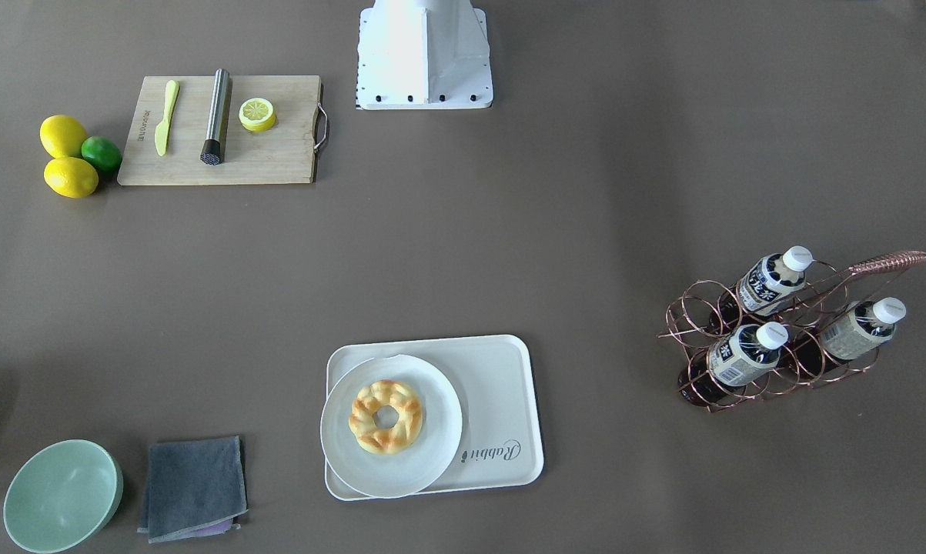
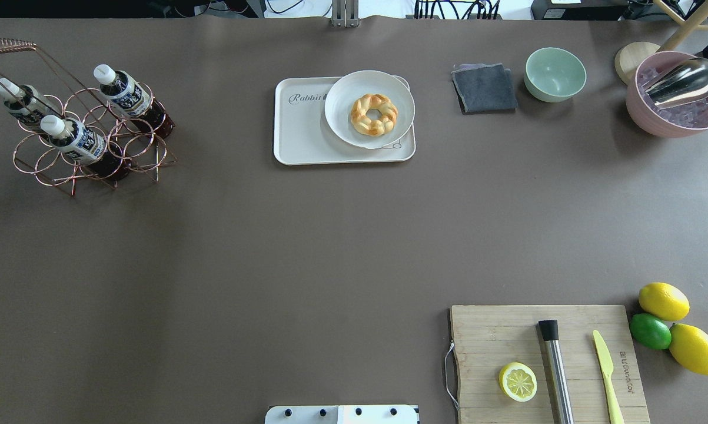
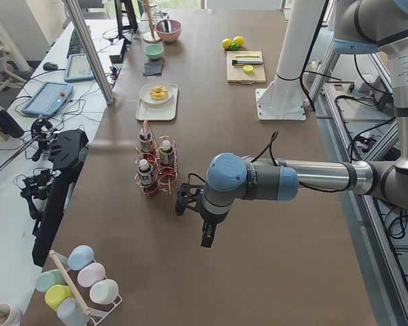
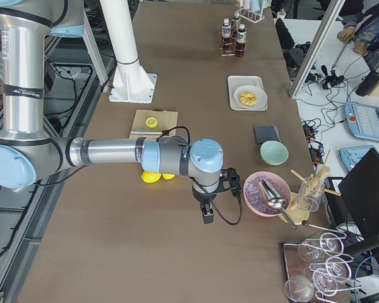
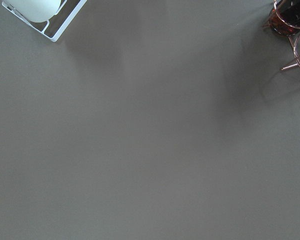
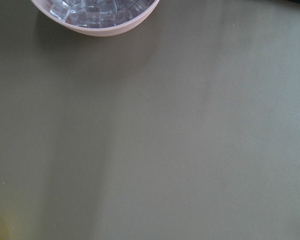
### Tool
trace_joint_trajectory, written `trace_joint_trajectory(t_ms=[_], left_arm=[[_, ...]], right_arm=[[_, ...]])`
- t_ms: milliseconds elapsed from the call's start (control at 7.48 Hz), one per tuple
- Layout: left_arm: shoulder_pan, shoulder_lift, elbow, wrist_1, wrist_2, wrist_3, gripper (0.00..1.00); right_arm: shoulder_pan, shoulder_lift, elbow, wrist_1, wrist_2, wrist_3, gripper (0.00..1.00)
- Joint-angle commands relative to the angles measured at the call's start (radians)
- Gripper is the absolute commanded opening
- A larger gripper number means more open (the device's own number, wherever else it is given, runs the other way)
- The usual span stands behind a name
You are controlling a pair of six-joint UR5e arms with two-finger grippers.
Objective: Place tea on tray
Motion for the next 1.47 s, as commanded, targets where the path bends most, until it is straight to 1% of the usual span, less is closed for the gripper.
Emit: trace_joint_trajectory(t_ms=[0, 535, 669, 802, 1070, 1337], left_arm=[[0.008, -0.001, -0.002, -0.001, -0.004, 0.000, 0.97], [0.021, -0.001, -0.022, -0.008, -0.009, 0.002, 0.98], [0.022, 0.011, -0.016, -0.066, -0.009, -0.013, 0.98], [0.036, 0.016, 0.004, -0.076, -0.003, -0.012, 0.98], [0.036, 0.017, 0.003, -0.077, -0.006, -0.013, 0.97], [0.035, 0.017, -0.003, -0.077, -0.007, -0.012, 0.97]], right_arm=[[0.006, 0.000, -0.002, -0.001, 0.013, 0.001, 1.00], [0.006, -0.005, 0.001, 0.001, 0.013, -0.002, 1.00], [0.006, -0.003, -0.002, 0.002, 0.011, -0.002, 1.00], [0.003, -0.002, 0.001, 0.007, 0.013, -0.002, 1.00], [0.003, -0.005, 0.000, 0.007, 0.030, -0.004, 1.00], [0.003, -0.005, 0.000, 0.007, 0.028, -0.010, 1.00]])
